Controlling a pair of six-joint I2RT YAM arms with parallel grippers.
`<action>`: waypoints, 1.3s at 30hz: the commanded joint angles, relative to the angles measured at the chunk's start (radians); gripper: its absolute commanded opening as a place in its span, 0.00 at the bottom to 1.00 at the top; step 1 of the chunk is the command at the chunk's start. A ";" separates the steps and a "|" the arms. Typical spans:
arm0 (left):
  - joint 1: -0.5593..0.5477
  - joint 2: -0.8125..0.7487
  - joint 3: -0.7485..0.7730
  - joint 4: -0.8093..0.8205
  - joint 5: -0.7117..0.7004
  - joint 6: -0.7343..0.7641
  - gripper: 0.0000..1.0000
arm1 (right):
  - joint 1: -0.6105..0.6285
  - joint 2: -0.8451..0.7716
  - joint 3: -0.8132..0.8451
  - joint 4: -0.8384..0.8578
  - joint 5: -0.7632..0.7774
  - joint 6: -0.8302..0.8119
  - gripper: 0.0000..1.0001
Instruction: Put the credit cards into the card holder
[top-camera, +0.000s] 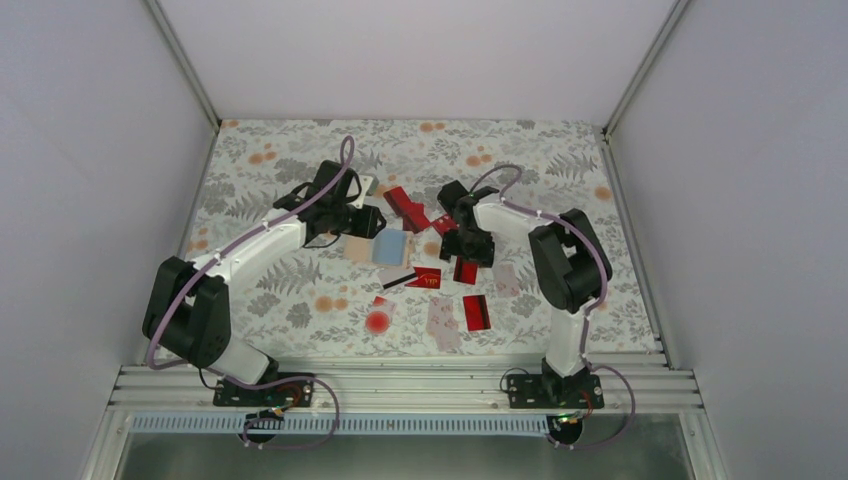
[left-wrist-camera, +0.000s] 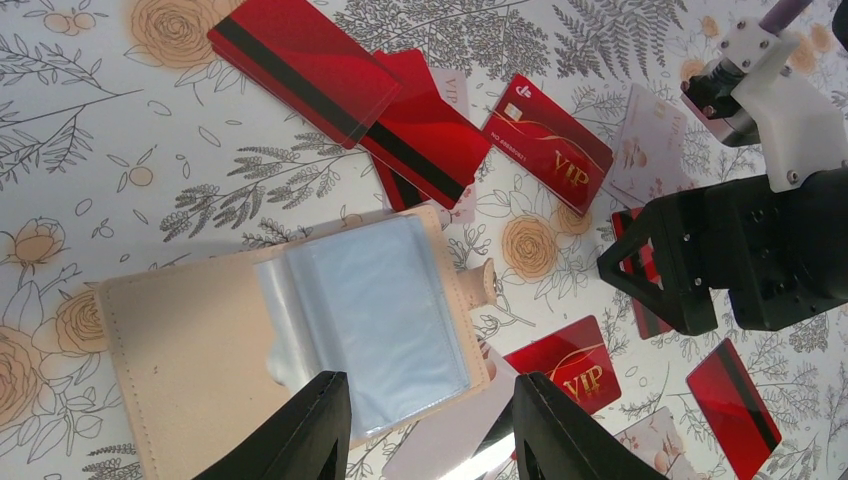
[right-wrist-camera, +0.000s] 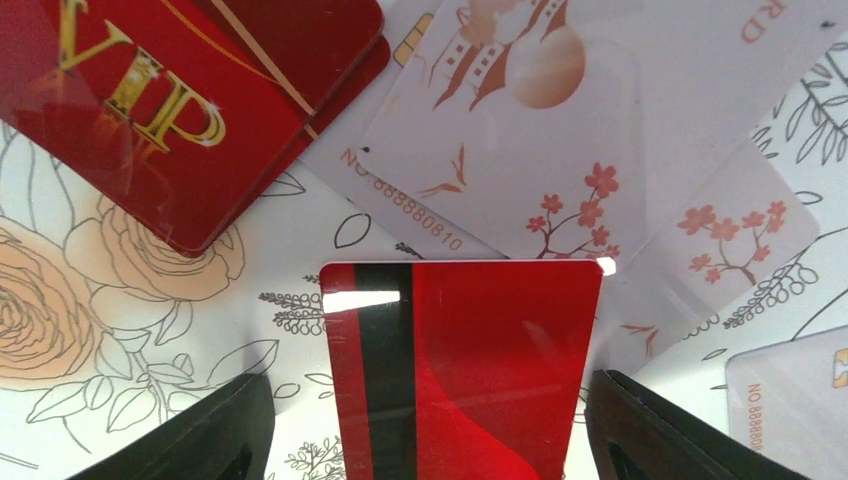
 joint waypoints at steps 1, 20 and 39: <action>0.003 -0.022 -0.009 0.009 0.003 0.018 0.42 | -0.008 -0.001 -0.068 0.022 0.012 0.009 0.76; 0.003 -0.019 0.010 -0.004 0.002 0.008 0.42 | -0.010 0.020 -0.265 0.162 -0.042 -0.012 0.65; 0.003 -0.024 0.009 -0.005 -0.001 0.005 0.42 | -0.009 0.002 -0.213 0.131 -0.045 -0.068 0.56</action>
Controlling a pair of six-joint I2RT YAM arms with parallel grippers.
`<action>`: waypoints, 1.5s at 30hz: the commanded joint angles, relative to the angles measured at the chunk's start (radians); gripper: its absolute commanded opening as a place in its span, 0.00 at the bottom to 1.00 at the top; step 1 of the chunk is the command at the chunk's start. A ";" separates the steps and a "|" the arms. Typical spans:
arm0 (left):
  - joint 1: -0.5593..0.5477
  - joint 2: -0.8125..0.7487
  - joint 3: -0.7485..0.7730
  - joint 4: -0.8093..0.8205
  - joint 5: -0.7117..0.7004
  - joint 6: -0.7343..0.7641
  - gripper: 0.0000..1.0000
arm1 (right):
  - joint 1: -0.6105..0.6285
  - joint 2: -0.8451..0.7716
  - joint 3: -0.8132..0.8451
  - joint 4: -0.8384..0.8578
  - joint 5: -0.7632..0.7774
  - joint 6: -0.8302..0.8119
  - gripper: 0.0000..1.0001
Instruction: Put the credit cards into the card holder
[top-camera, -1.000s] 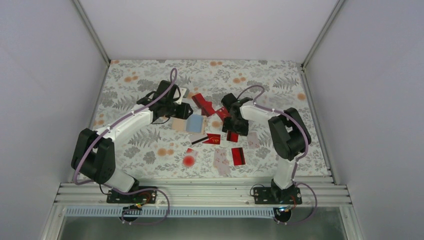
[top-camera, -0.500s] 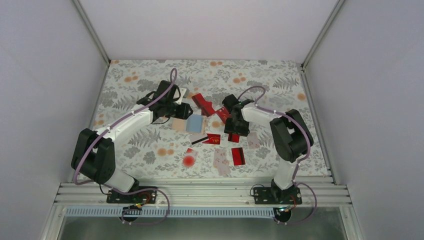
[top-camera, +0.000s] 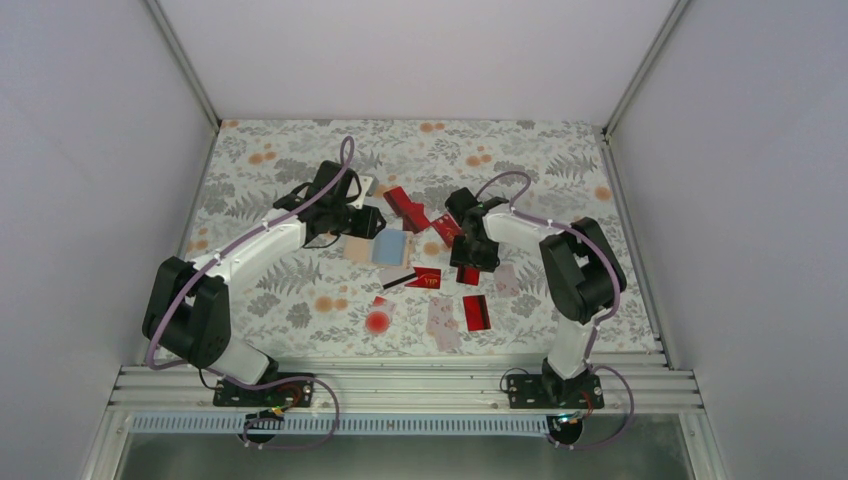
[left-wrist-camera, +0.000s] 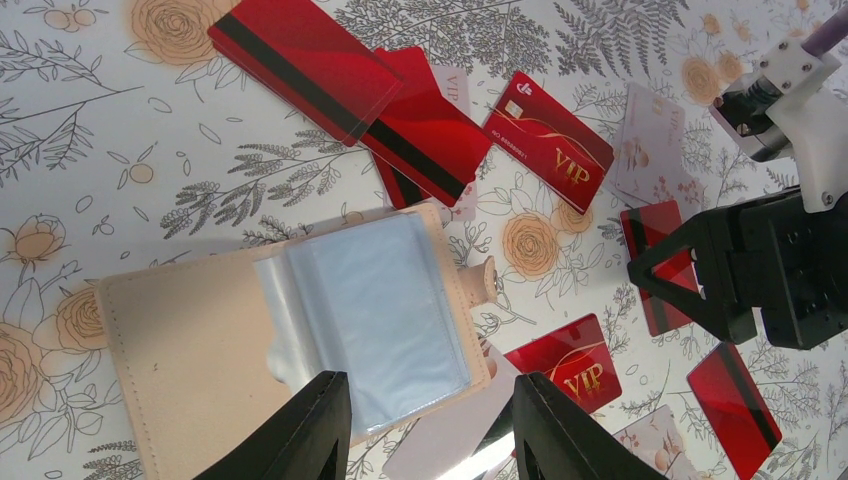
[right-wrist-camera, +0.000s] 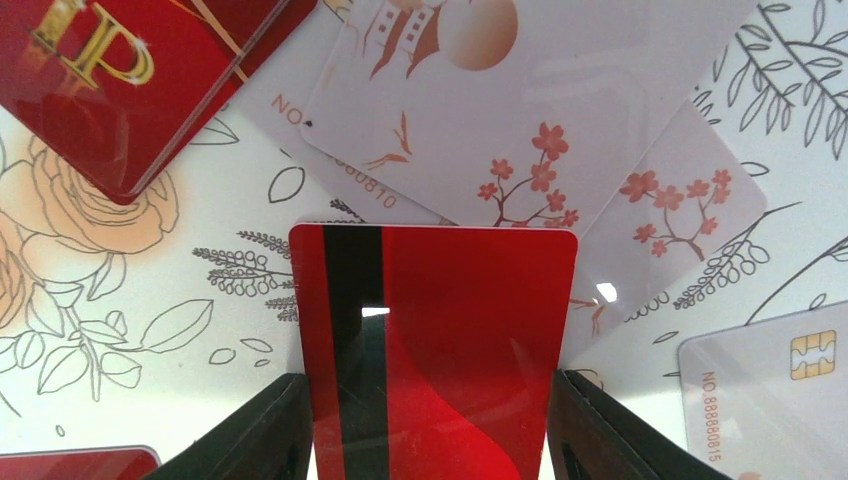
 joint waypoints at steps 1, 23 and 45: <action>0.003 -0.024 0.013 -0.002 0.000 0.004 0.42 | -0.004 0.082 -0.047 0.002 -0.042 -0.031 0.56; 0.003 -0.025 0.061 -0.016 0.025 -0.005 0.42 | -0.004 -0.004 0.071 -0.088 -0.043 -0.048 0.57; 0.003 -0.022 0.036 0.016 0.032 0.004 0.43 | 0.069 -0.234 -0.102 -0.189 -0.062 -0.082 0.89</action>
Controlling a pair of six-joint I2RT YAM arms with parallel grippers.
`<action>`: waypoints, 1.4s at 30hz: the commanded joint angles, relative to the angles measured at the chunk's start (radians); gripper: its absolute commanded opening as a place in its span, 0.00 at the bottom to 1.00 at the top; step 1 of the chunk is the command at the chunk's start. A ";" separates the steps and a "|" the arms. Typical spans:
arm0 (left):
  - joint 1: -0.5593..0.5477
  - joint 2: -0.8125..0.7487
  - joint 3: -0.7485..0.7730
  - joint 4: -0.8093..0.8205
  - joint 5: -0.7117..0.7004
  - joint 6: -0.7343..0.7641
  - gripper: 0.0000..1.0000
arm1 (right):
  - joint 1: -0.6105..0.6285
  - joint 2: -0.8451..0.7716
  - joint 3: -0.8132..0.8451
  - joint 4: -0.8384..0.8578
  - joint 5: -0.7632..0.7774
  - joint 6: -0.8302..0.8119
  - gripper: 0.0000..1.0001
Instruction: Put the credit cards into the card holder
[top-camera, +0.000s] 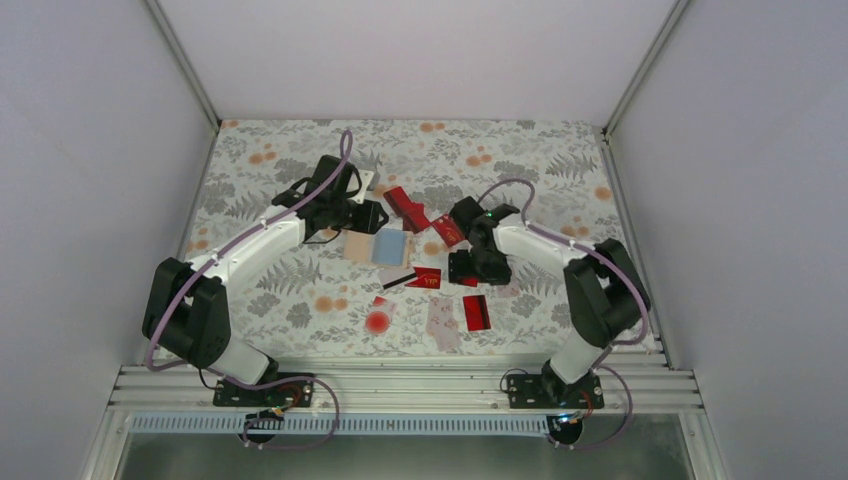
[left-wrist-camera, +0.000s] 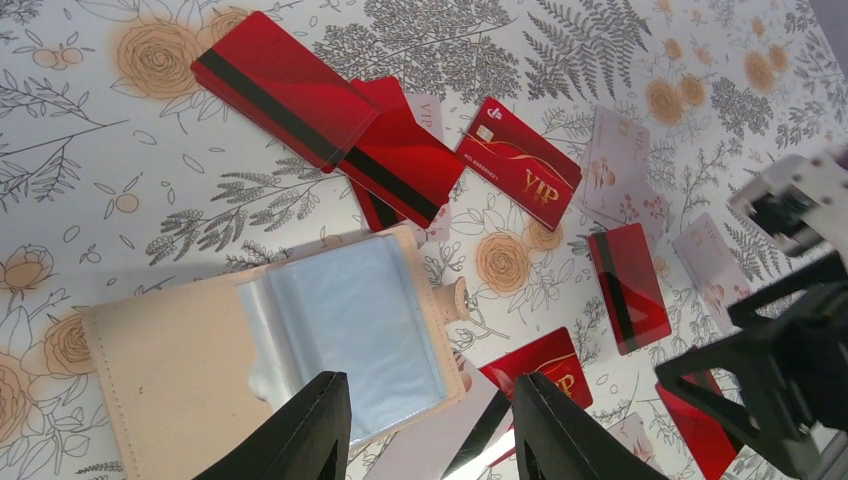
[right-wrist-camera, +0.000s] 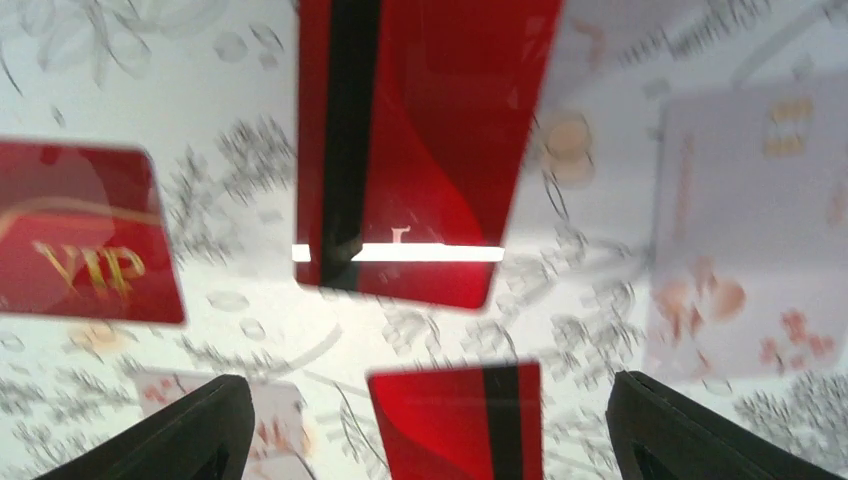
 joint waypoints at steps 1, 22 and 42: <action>0.003 -0.022 -0.008 0.032 0.010 0.011 0.43 | 0.024 -0.104 -0.089 -0.056 0.002 0.025 0.89; -0.014 -0.018 0.015 -0.007 0.021 0.019 0.43 | -0.031 0.039 0.103 0.042 0.063 0.095 0.87; -0.021 -0.060 -0.036 -0.003 0.004 0.009 0.43 | -0.041 0.227 0.202 0.000 0.152 0.154 0.80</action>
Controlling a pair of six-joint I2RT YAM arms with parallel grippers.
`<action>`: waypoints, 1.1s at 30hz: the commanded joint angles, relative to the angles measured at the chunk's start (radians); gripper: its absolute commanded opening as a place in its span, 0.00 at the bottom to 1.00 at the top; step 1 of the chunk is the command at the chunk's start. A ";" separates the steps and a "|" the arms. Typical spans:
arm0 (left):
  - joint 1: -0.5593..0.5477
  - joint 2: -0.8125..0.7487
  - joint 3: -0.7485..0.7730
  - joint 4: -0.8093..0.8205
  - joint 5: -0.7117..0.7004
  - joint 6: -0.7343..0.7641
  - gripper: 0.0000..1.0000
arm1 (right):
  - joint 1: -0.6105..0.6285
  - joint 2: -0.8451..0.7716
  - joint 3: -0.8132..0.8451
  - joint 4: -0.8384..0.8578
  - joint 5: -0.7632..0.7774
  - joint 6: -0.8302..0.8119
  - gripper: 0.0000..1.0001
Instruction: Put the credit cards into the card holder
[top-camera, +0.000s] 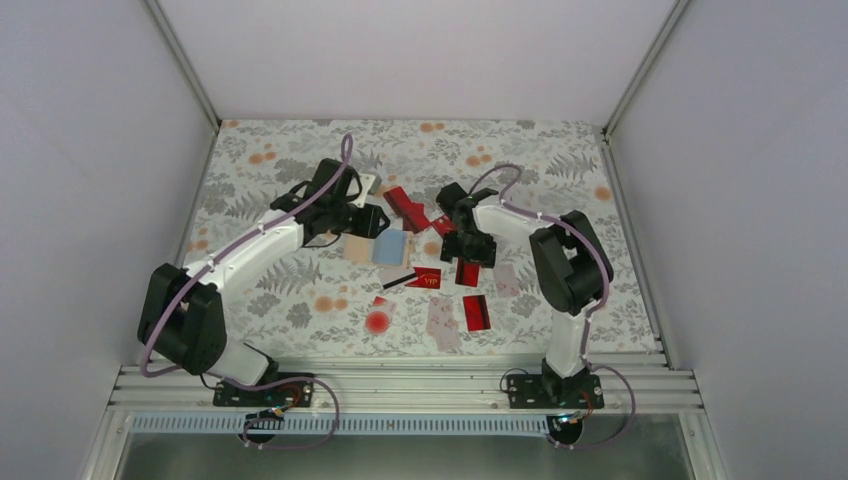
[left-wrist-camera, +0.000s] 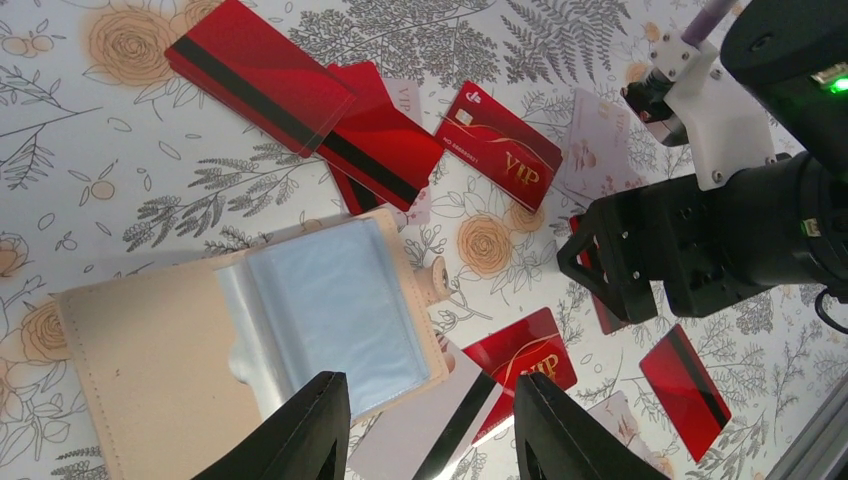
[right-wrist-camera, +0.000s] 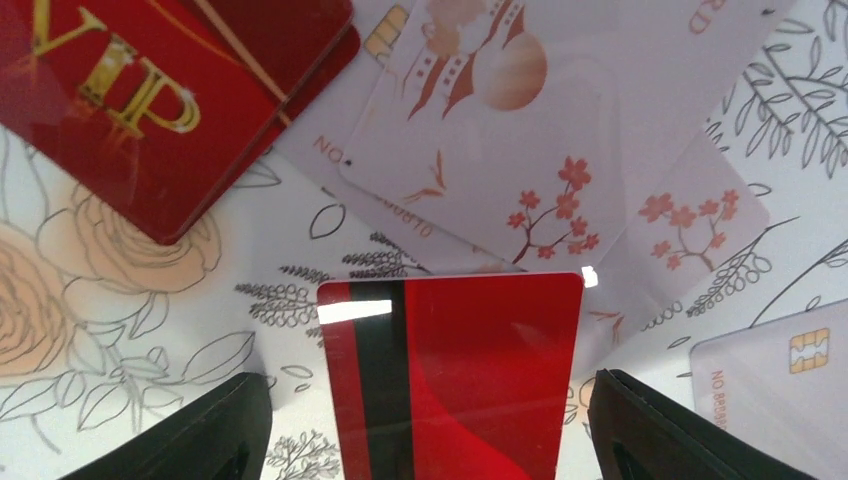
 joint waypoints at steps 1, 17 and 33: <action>-0.002 -0.035 -0.019 0.006 -0.007 0.006 0.43 | -0.012 0.024 0.034 -0.029 0.053 0.005 0.80; -0.002 -0.049 -0.026 0.002 -0.020 0.008 0.43 | -0.026 0.010 -0.154 0.087 -0.007 -0.013 0.70; -0.003 -0.041 -0.015 -0.002 -0.026 -0.004 0.43 | -0.035 -0.070 -0.099 0.038 -0.008 -0.100 0.77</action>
